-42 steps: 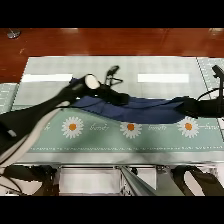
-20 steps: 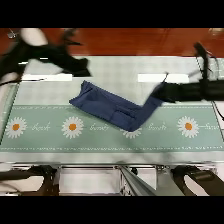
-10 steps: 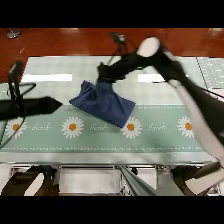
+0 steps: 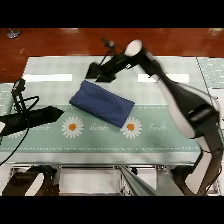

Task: Fold the shirts.

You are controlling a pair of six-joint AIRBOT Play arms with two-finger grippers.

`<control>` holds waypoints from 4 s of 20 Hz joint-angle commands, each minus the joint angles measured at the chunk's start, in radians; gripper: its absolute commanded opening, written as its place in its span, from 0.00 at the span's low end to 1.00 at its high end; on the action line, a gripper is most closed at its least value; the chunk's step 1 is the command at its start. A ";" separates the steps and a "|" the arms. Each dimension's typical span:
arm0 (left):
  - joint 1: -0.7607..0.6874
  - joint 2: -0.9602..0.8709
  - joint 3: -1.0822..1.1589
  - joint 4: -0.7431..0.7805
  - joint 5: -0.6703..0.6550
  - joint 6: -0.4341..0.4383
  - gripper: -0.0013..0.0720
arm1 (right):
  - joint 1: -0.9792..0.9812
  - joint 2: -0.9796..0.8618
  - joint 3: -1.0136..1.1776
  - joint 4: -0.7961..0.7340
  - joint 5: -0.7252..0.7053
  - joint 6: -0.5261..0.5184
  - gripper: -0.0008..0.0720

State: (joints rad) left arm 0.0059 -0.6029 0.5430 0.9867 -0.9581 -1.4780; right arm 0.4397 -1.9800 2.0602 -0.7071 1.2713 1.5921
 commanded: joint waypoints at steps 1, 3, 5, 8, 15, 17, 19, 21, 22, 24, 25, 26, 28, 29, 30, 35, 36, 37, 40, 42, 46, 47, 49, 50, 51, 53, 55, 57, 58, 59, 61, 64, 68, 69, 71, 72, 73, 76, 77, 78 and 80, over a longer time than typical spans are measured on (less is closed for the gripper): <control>0.001 -0.003 -0.006 0.001 0.037 -0.001 0.04 | -0.168 0.155 -0.001 -0.073 0.292 -0.034 0.87; 0.001 -0.003 -0.006 0.001 0.046 -0.001 0.04 | -0.245 0.333 -0.105 -0.334 0.341 -0.049 0.87; 0.001 -0.007 -0.006 0.000 0.060 -0.001 0.04 | -0.293 0.544 -0.380 -0.544 0.231 -0.013 0.87; 0.000 -0.026 -0.007 0.001 0.061 -0.001 0.04 | -0.327 0.853 -1.023 -0.567 -0.214 0.271 0.87; 0.000 -0.106 -0.007 0.000 0.069 -0.002 0.04 | -0.201 0.820 -1.503 0.018 -0.639 0.129 0.87; 0.000 -0.126 -0.007 -0.001 0.084 -0.001 0.04 | -0.169 0.706 -1.437 0.135 -0.576 -0.002 0.87; 0.000 -0.133 -0.007 -0.003 0.093 -0.001 0.04 | -0.148 0.595 -1.351 0.183 -0.514 -0.052 0.87; 0.000 -0.133 -0.007 -0.003 0.095 -0.001 0.04 | -0.125 0.505 -1.267 0.190 -0.488 -0.052 0.87; 0.000 -0.133 -0.007 -0.003 0.095 -0.001 0.04 | -0.107 0.460 -1.219 0.197 -0.474 -0.051 0.85; 0.000 -0.133 -0.007 -0.003 0.095 -0.001 0.04 | -0.070 0.389 -1.140 0.203 -0.441 -0.053 0.84; 0.000 -0.133 -0.007 -0.003 0.095 -0.001 0.04 | -0.060 0.355 -1.092 0.203 -0.406 -0.067 0.52; 0.000 -0.133 -0.007 -0.003 0.095 -0.001 0.04 | -0.055 0.333 -1.035 0.203 -0.368 -0.122 0.09; 0.000 -0.133 -0.007 -0.003 0.095 -0.001 0.04 | -0.055 0.326 -0.907 0.193 -0.321 -0.175 0.05; 0.000 -0.133 -0.007 -0.003 0.095 -0.001 0.04 | -0.060 0.326 -0.815 0.166 -0.294 -0.171 0.05; 0.000 -0.133 -0.007 -0.003 0.096 -0.001 0.04 | -0.065 0.326 -0.712 0.117 -0.264 -0.148 0.05; 0.000 -0.133 -0.007 -0.003 0.102 -0.001 0.04 | -0.147 0.326 -0.211 -0.225 -0.001 0.111 0.05; 0.000 -0.133 -0.007 -0.003 0.103 -0.001 0.04 | -0.173 0.326 -0.126 -0.283 0.079 0.146 0.05; 0.000 -0.133 -0.007 -0.003 0.102 -0.001 0.04 | -0.199 0.326 -0.057 -0.327 0.155 0.160 0.05; 0.000 -0.133 -0.007 -0.003 0.102 -0.001 0.04 | -0.316 0.378 0.028 -0.385 0.304 0.184 0.05; 0.000 -0.133 -0.007 -0.003 0.102 -0.001 0.04 | -0.428 0.443 0.028 -0.392 0.359 0.192 0.05; 0.000 -0.133 -0.007 -0.003 0.102 -0.001 0.04 | -0.655 0.566 0.020 -0.473 0.501 0.203 0.05; 0.000 -0.133 -0.007 -0.003 0.102 -0.001 0.04 | -0.706 0.597 0.000 -0.507 0.543 0.202 0.05; 0.000 -0.133 -0.007 -0.003 0.102 -0.001 0.04 | -0.797 0.685 -0.101 -0.572 0.583 0.176 0.05; 0.000 -0.133 -0.007 -0.003 0.102 -0.001 0.04 | -0.838 0.741 -0.172 -0.602 0.583 0.156 0.05; 0.000 -0.133 -0.007 -0.003 0.103 -0.001 0.04 | -0.877 0.798 -0.254 -0.645 0.583 0.138 0.05; 0.000 -0.133 -0.007 -0.003 0.110 -0.001 0.04 | -0.955 0.906 -0.422 -0.742 0.577 0.101 0.05; 0.000 -0.133 -0.007 -0.003 0.114 -0.001 0.04 | -1.065 1.014 -0.587 -0.861 0.557 0.088 0.05; 0.000 -0.133 -0.007 -0.003 0.114 -0.001 0.04 | -1.191 1.118 -0.746 -0.921 0.530 0.089 0.05; 0.000 -0.133 -0.007 -0.003 0.117 -0.001 0.04 | -1.251 1.173 -0.831 -0.952 0.510 0.091 0.06; 0.000 -0.133 -0.007 -0.003 0.121 -0.001 0.04 | -1.303 1.225 -0.912 -0.983 0.494 0.098 0.06; 0.000 -0.133 -0.007 -0.003 0.125 -0.001 0.04 | -1.400 1.336 -1.084 -1.054 0.454 0.141 0.06; 0.000 -0.133 -0.007 -0.003 0.125 -0.001 0.04 | -1.474 1.427 -1.250 -1.103 0.396 0.214 0.65; 0.003 -0.136 0.014 0.001 0.139 0.027 0.04 | -1.472 1.356 -1.176 -1.011 0.287 0.201 0.82; 0.009 -0.146 0.046 0.007 0.121 0.050 0.04 | -1.472 1.316 -1.118 -0.901 0.248 0.135 0.80; 0.041 -0.181 0.137 0.016 0.064 0.049 0.04 | -1.472 1.220 -0.985 -0.615 0.208 0.008 0.40; 0.051 -0.202 0.191 0.016 0.056 0.049 0.04 | -1.458 1.173 -0.924 -0.443 0.180 -0.031 0.10; 0.052 -0.230 0.263 0.016 0.056 0.050 0.04 | -1.409 1.128 -0.870 -0.253 0.120 -0.071 0.05; 0.008 -0.351 0.542 0.016 0.014 0.053 0.04 | -1.066 1.022 -0.755 -0.033 -0.088 -0.130 0.05; -0.026 -0.401 0.639 0.016 0.002 0.064 0.04 | -0.900 0.981 -0.721 -0.107 -0.140 -0.132 0.05; -0.064 -0.446 0.714 0.018 -0.012 0.071 0.04 | -0.739 0.939 -0.703 -0.208 -0.177 -0.120 0.05; -0.149 -0.521 0.800 0.033 -0.041 0.071 0.04 | -0.441 0.842 -0.702 -0.439 -0.214 -0.073 0.06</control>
State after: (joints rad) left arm -0.0578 -1.0195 1.1751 1.0039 -0.9451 -1.4174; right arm -0.3653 -1.0199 1.3090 -0.9947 1.1786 1.5074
